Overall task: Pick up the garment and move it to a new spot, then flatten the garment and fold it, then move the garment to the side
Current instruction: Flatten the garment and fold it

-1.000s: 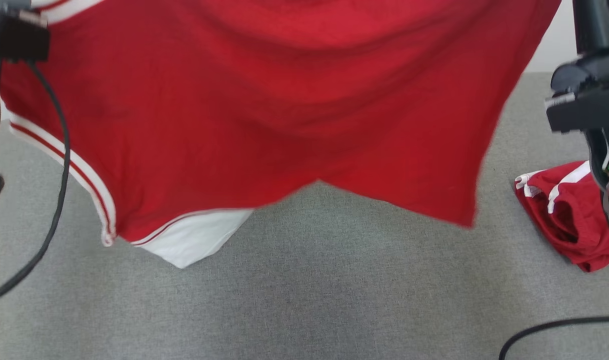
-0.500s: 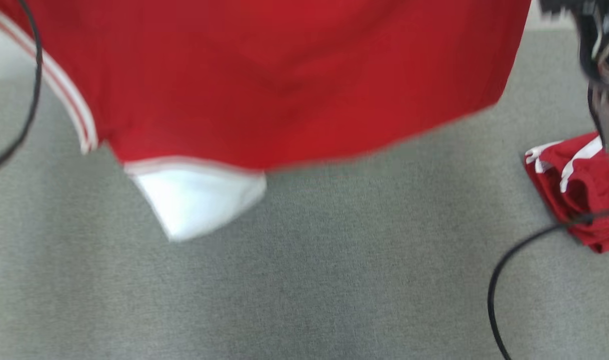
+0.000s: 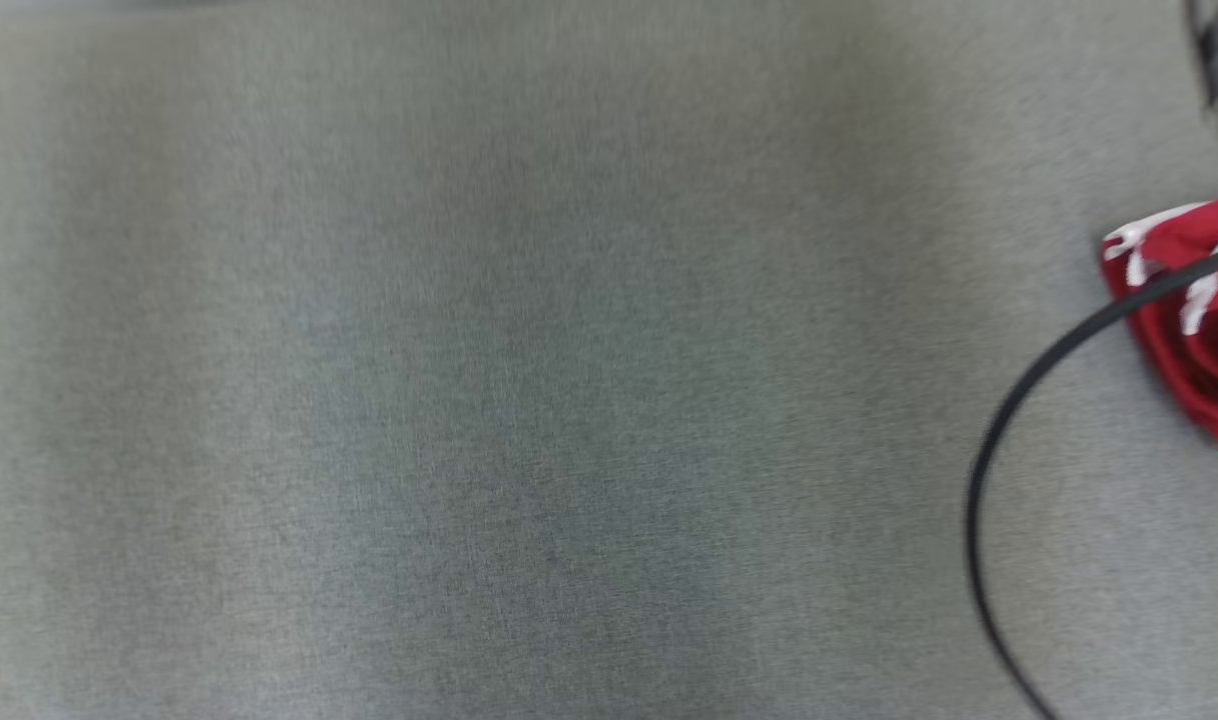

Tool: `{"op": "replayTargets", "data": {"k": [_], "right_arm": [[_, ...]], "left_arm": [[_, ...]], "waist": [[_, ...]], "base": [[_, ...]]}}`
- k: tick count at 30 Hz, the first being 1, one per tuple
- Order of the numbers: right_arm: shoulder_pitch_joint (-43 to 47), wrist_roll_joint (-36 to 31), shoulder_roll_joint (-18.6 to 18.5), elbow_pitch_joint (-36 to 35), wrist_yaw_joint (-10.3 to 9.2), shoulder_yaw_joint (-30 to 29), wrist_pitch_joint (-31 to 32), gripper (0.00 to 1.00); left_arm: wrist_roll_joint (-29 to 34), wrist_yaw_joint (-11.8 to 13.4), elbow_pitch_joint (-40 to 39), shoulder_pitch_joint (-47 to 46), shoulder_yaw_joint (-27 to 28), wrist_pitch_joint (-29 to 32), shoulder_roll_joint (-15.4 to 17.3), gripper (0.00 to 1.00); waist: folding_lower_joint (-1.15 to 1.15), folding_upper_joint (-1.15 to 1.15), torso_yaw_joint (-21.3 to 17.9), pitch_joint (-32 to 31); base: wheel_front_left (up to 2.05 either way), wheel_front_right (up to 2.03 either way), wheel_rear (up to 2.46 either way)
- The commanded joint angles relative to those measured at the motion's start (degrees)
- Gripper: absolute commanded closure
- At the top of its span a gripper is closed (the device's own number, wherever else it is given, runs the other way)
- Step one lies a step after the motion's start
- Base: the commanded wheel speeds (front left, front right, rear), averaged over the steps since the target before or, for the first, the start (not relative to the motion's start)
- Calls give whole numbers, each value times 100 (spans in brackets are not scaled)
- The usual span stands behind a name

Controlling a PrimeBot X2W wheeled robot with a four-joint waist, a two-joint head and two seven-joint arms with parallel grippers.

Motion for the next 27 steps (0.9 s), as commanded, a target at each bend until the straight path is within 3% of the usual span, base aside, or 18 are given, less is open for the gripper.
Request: {"op": "replayTargets", "data": {"k": [1,6,11,19,27], "right_arm": [[183,-26,52,159,-2,135,-4,100],[534,390,-72,462,-2,710,-6,100],[1259,1009,-407,57,-2,1091,-7,100],[3014,1950,-1002,-1372,-2,1149,-8,100],[5143,2081,-1193,-2534,-2,780,-7,100]], "left_arm": [[-177,-36,141,307,-2,28,-135,100],[-662,-107,67,1035,164,133,-415,100],[-989,-22,-533,2320,272,92,-523,100],[-1066,367,-2573,4582,257,-15,-459,100],[-1055,863,-4566,7030,232,277,-16,100]], "waist": [[1,0,127,281],[1,0,323,505],[1,0,461,619],[1,0,585,537],[1,0,486,30]], "base": [[0,0,0],[0,0,0],[0,0,0],[0,0,0],[0,0,0]]}}
